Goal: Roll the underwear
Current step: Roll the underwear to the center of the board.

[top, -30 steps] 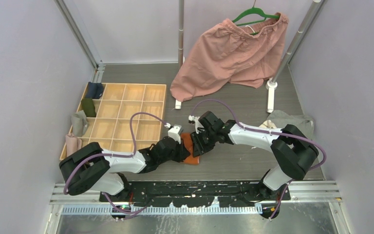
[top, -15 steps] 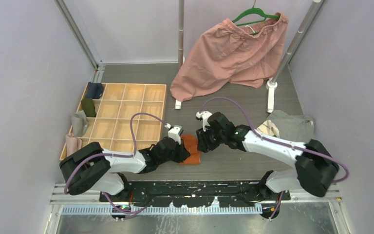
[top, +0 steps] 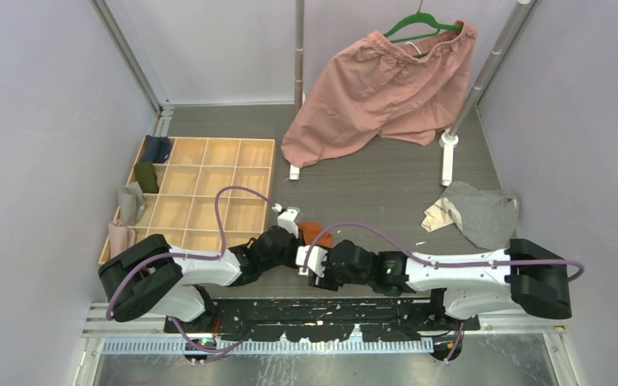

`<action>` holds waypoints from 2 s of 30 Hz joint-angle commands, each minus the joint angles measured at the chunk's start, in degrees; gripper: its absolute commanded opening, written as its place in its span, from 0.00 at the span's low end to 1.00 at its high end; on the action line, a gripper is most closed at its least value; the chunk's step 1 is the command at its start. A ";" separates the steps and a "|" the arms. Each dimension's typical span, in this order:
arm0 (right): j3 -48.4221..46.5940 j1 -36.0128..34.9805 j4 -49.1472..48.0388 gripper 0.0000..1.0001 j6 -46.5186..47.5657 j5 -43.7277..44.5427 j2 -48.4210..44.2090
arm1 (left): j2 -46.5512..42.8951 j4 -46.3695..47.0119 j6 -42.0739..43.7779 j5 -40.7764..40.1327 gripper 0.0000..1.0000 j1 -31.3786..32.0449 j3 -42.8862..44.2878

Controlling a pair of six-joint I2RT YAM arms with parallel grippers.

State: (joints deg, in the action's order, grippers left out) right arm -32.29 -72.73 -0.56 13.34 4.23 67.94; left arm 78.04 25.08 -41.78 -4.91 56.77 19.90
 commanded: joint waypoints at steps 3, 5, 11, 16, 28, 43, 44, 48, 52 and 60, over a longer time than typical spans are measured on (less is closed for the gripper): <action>-0.76 -3.76 -4.89 0.57 14.71 9.34 6.56 | 0.45 -2.41 0.29 -0.09 0.01 0.17 -1.53; -1.28 -4.27 -4.37 0.57 16.92 10.28 8.64 | 0.45 -2.48 0.21 -0.10 0.01 0.17 -1.53; -0.75 -6.14 -4.83 0.57 20.57 13.08 12.34 | 0.11 -2.82 0.10 -0.28 0.01 0.18 -1.62; -0.06 -7.48 -5.81 0.54 21.45 14.59 13.89 | 0.09 -3.11 0.12 -0.37 0.01 0.14 -1.53; 0.21 -7.60 -6.26 0.20 21.38 17.89 19.14 | -0.06 -3.37 0.12 -0.85 0.01 0.17 -1.52; -0.99 -6.41 -4.81 0.01 5.19 4.93 16.91 | -22.13 -18.55 -2.62 -14.38 0.01 -0.26 -0.74; -0.71 -5.91 -5.73 0.01 3.63 3.29 16.95 | -24.41 -20.09 -2.79 -15.52 0.01 -0.27 -1.33; -0.42 -3.27 -7.85 0.01 -0.72 -2.42 17.58 | -32.84 -24.81 -3.57 -17.99 0.01 -0.27 -3.34; -1.26 0.87 -8.64 0.01 -6.70 -10.93 17.62 | -39.71 -30.04 -4.74 -19.59 0.01 -0.26 -5.19; -5.27 8.42 -4.48 0.03 -16.41 -22.60 21.16 | -46.96 -33.60 -4.98 -20.00 0.01 -0.27 -6.72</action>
State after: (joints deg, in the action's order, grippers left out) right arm -36.25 -66.28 -9.85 5.02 -7.75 86.35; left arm 32.86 -6.52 -46.41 -23.00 56.62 13.32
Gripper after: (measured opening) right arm 0.130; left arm 0.012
